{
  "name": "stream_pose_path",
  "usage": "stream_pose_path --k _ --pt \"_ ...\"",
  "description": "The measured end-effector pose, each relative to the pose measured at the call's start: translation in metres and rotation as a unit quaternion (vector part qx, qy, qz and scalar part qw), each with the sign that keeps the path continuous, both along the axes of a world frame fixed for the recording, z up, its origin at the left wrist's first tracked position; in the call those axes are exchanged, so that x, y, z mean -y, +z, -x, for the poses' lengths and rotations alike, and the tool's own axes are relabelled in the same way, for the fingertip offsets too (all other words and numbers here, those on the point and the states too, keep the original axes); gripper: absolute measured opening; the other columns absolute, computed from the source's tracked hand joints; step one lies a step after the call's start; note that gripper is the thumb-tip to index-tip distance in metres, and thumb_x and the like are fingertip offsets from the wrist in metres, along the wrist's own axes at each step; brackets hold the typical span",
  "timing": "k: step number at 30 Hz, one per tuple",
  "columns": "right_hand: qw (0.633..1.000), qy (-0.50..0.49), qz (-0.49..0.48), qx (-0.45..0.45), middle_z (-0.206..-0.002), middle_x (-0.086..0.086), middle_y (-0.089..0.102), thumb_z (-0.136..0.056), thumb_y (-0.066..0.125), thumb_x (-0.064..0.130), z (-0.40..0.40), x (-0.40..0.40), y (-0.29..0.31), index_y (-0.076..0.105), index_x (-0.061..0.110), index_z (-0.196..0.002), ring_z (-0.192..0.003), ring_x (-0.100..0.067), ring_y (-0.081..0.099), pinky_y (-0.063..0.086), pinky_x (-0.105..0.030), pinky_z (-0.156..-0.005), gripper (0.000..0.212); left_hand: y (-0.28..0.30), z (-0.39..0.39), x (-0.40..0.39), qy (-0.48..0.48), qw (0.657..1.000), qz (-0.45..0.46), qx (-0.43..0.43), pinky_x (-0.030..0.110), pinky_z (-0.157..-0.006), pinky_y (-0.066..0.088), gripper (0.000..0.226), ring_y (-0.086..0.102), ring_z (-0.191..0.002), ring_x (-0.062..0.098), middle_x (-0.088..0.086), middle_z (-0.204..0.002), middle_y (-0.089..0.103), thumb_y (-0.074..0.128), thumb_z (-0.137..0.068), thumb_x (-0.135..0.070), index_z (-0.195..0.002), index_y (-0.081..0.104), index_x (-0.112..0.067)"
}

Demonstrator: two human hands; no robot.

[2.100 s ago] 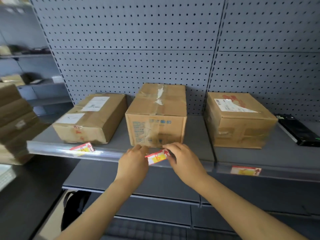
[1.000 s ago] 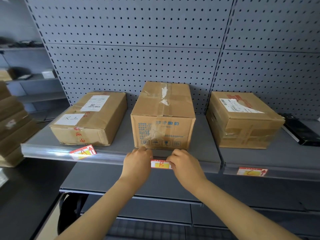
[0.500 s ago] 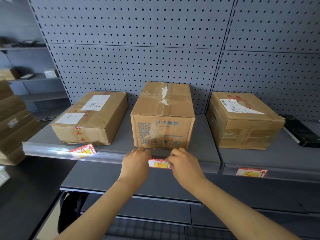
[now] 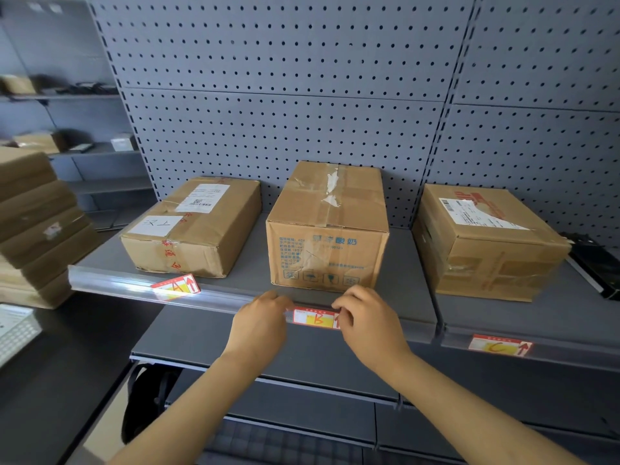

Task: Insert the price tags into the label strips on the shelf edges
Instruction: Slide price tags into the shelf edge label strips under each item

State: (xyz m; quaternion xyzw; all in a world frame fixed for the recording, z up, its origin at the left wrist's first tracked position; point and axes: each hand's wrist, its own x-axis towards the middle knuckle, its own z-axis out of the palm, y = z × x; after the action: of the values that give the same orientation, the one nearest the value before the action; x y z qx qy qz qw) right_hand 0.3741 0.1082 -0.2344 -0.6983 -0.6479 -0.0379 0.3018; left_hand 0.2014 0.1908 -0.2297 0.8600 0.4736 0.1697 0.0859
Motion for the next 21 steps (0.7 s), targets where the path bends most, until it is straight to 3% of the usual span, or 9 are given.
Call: stream_pose_path --k 7,14,17,21 --pt "0.999 0.009 -0.029 -0.010 -0.084 0.001 0.063 -0.079 0.059 0.003 0.029 -0.026 0.006 0.070 0.014 -0.082 -0.082 -0.019 0.060 0.051 -0.033 -0.058 0.016 -0.003 0.044 -0.019 0.051 0.998 -0.003 0.020 0.032 -0.076 0.049 0.029 0.061 -0.100 0.022 -0.002 -0.114 0.063 0.049 -0.090 -0.009 -0.107 0.067 -0.025" --pt "0.992 0.119 -0.020 0.024 -0.098 -0.003 0.066 -0.086 0.052 0.005 0.128 -0.088 0.010 0.068 0.013 -0.100 -0.092 -0.024 0.057 0.051 -0.038 -0.074 0.023 0.007 0.120 -0.071 0.090 0.993 -0.058 0.043 0.035 -0.069 0.050 0.020 0.063 -0.090 0.027 0.005 -0.105 0.065 0.057 -0.086 -0.007 -0.103 0.061 -0.016" --pt "0.994 0.109 -0.024 -0.005 -0.105 -0.002 0.067 -0.088 0.054 0.006 0.173 -0.117 0.013 0.067 0.014 -0.106 -0.096 -0.024 0.057 0.051 -0.038 -0.078 0.024 0.010 0.158 -0.098 0.097 0.993 -0.065 0.024 0.039 -0.066 0.048 0.022 0.061 -0.086 0.033 0.010 -0.098 0.064 0.060 -0.081 -0.005 -0.102 0.060 -0.011" --pt "0.997 0.076 0.002 -0.015 -0.107 -0.006 0.062 -0.091 0.054 0.010 0.209 -0.148 0.014 0.065 0.013 -0.110 -0.099 -0.027 0.056 0.051 -0.044 -0.079 0.023 0.009 0.196 -0.130 0.080 0.995 -0.062 -0.003 0.037 -0.074 0.050 0.016 0.061 -0.091 0.028 0.004 -0.104 0.066 0.055 -0.088 -0.011 -0.102 0.062 -0.014"
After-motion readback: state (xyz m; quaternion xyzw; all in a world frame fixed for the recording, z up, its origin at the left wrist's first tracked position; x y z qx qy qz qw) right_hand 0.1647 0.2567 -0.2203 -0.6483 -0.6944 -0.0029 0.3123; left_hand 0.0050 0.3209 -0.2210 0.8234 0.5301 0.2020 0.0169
